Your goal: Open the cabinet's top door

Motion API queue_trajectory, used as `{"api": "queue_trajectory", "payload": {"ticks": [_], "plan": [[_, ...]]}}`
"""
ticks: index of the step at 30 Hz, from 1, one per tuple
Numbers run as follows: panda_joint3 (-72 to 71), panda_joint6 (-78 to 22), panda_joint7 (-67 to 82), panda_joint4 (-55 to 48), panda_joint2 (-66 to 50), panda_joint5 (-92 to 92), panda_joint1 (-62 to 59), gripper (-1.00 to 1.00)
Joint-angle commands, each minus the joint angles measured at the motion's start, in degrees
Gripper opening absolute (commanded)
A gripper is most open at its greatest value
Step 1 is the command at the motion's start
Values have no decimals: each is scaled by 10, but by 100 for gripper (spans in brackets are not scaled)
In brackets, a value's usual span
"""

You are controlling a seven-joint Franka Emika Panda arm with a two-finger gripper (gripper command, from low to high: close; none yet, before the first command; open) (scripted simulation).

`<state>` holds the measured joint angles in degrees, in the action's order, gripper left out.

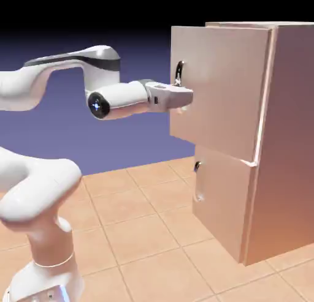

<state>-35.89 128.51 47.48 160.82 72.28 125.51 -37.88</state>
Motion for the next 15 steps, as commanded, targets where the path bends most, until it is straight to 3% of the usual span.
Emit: {"api": "queue_trajectory", "payload": {"ticks": [1,15], "plan": [[21,-20,4,9,1,-18,5,-100],[311,-313,75,32,-81,-299,-2,-100]]}}
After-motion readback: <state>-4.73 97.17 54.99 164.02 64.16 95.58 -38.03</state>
